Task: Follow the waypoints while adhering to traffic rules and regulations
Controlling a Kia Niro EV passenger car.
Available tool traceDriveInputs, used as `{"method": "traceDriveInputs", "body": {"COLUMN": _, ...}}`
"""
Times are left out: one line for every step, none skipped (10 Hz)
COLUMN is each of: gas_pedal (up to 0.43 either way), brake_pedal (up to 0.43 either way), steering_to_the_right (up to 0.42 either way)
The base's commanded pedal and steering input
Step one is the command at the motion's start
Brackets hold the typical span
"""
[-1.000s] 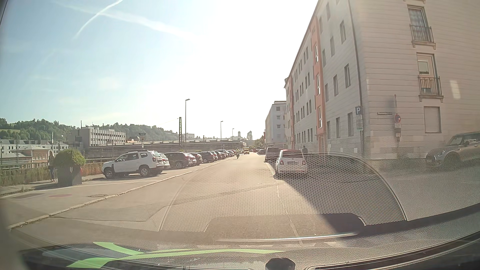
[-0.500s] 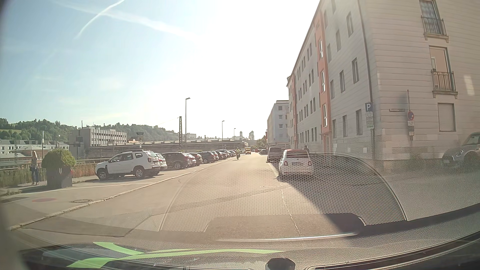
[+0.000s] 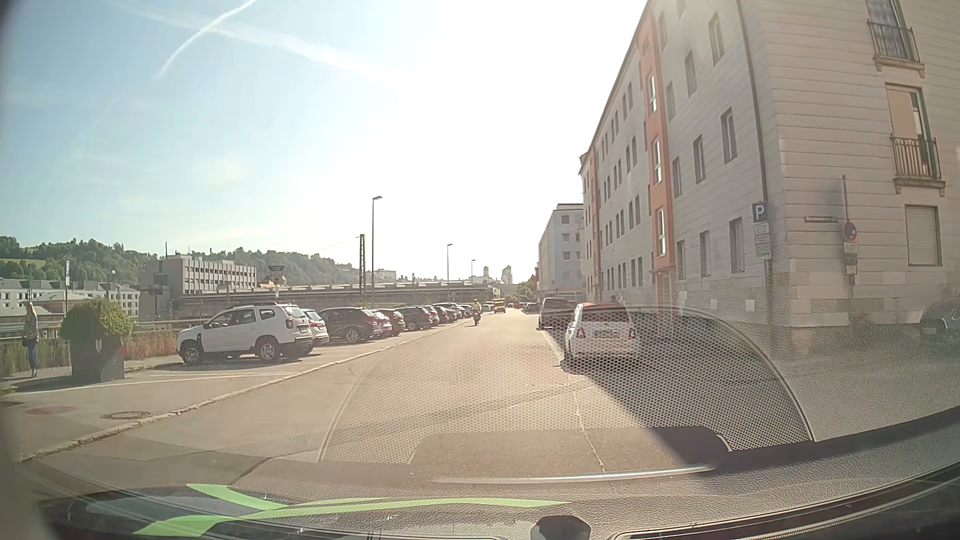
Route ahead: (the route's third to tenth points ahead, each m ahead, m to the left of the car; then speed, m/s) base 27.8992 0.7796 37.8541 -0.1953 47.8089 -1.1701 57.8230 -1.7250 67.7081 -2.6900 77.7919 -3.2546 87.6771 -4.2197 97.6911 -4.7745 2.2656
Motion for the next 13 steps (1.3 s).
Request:
{"method": "traceDriveInputs", "body": {"gas_pedal": 0.0, "brake_pedal": 0.0, "steering_to_the_right": -0.029}}
{"method": "traceDriveInputs", "body": {"gas_pedal": 0.0, "brake_pedal": 0.0, "steering_to_the_right": -0.034}}
{"method": "traceDriveInputs", "body": {"gas_pedal": 0.008, "brake_pedal": 0.0, "steering_to_the_right": -0.039}}
{"method": "traceDriveInputs", "body": {"gas_pedal": 0.02, "brake_pedal": 0.0, "steering_to_the_right": -0.044}}
{"method": "traceDriveInputs", "body": {"gas_pedal": 0.039, "brake_pedal": 0.0, "steering_to_the_right": -0.046}}
{"method": "traceDriveInputs", "body": {"gas_pedal": 0.059, "brake_pedal": 0.0, "steering_to_the_right": -0.047}}
{"method": "traceDriveInputs", "body": {"gas_pedal": 0.067, "brake_pedal": 0.0, "steering_to_the_right": -0.047}}
{"method": "traceDriveInputs", "body": {"gas_pedal": 0.067, "brake_pedal": 0.0, "steering_to_the_right": -0.048}}
{"method": "traceDriveInputs", "body": {"gas_pedal": 0.067, "brake_pedal": 0.0, "steering_to_the_right": -0.048}}
{"method": "traceDriveInputs", "body": {"gas_pedal": 0.067, "brake_pedal": 0.0, "steering_to_the_right": -0.048}}
{"method": "traceDriveInputs", "body": {"gas_pedal": 0.079, "brake_pedal": 0.0, "steering_to_the_right": -0.048}}
{"method": "traceDriveInputs", "body": {"gas_pedal": 0.079, "brake_pedal": 0.0, "steering_to_the_right": -0.047}}
{"method": "traceDriveInputs", "body": {"gas_pedal": 0.079, "brake_pedal": 0.0, "steering_to_the_right": -0.045}}
